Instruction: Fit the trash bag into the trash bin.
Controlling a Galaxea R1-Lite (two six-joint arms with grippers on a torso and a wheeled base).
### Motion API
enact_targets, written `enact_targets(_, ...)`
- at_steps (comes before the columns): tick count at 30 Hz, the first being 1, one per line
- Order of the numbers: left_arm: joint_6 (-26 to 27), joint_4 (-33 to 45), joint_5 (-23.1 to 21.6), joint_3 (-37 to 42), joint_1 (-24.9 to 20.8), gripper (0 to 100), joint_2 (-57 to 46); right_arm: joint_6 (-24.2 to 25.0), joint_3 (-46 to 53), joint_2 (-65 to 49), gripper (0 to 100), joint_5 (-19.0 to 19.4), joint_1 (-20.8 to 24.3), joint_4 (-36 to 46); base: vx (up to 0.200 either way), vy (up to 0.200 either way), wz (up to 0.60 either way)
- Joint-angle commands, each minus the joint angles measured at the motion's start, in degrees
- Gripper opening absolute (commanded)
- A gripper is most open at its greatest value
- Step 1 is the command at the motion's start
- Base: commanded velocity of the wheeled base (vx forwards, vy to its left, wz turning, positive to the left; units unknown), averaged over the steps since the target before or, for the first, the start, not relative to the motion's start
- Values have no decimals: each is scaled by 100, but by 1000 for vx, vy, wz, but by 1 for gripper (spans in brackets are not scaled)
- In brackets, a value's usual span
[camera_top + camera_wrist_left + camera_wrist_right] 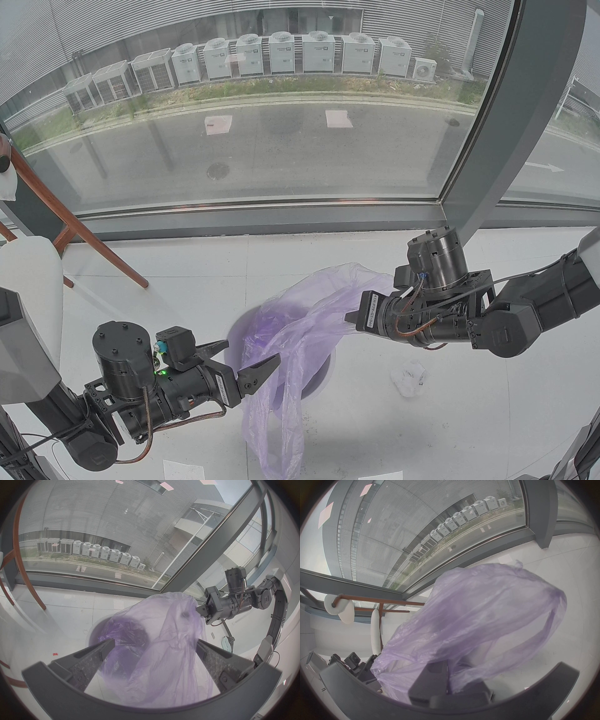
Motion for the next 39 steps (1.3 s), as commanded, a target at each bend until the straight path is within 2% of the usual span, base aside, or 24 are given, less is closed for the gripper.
enact_targets(1, 45, -26, 7, -1, 5, 100, 346, 9, -1, -12, 0, 2, 2, -1, 0, 0, 0)
enact_targets(6, 45, -237, 7, -142, -4, 100, 619, -26, 16, -12, 0, 2, 54, 7, 0, 0, 0)
enact_targets(7, 45, -316, 24, -177, -4, 0, 716, -26, 16, -3, 0, 2, 54, -1, 0, 0, 0)
enact_targets(18, -8, -579, 95, -142, 66, 0, 803, -167, 218, -214, 0, 90, 81, 16, 0, 0, 0)
enact_targets(22, -8, -597, 165, 333, 57, 0, 610, -914, 869, -416, 0, 231, 10, -10, 0, 0, 0)
enact_targets(24, -17, -597, 165, 535, 66, 0, 522, -1125, 1176, -513, 0, 240, 2, -45, 0, 0, 0)
enact_targets(25, -17, -597, 174, 587, 84, 0, 522, -1169, 1308, -539, 0, 266, 2, -133, 0, 0, 0)
enact_targets(27, -52, -632, 209, 561, 427, 0, 522, -1239, 1625, -504, 0, 415, -33, -546, 0, 0, 0)
enact_targets(29, -61, -790, 218, 438, 725, 0, 566, -1292, 1792, -416, 0, 512, -200, -1135, 0, 0, 0)
enact_targets(32, -61, -913, 244, 385, 919, 0, 575, -1556, 1923, -249, 0, 635, -464, -1838, 0, 0, 0)
enact_targets(36, -70, -905, 244, 552, 1121, 0, 575, -2013, 2161, -161, 0, 837, -719, -1944, 0, 0, 0)
enact_targets(39, -61, -896, 262, 605, 1174, 0, 592, -2039, 2310, -21, 0, 881, -710, -2014, 0, 0, 0)
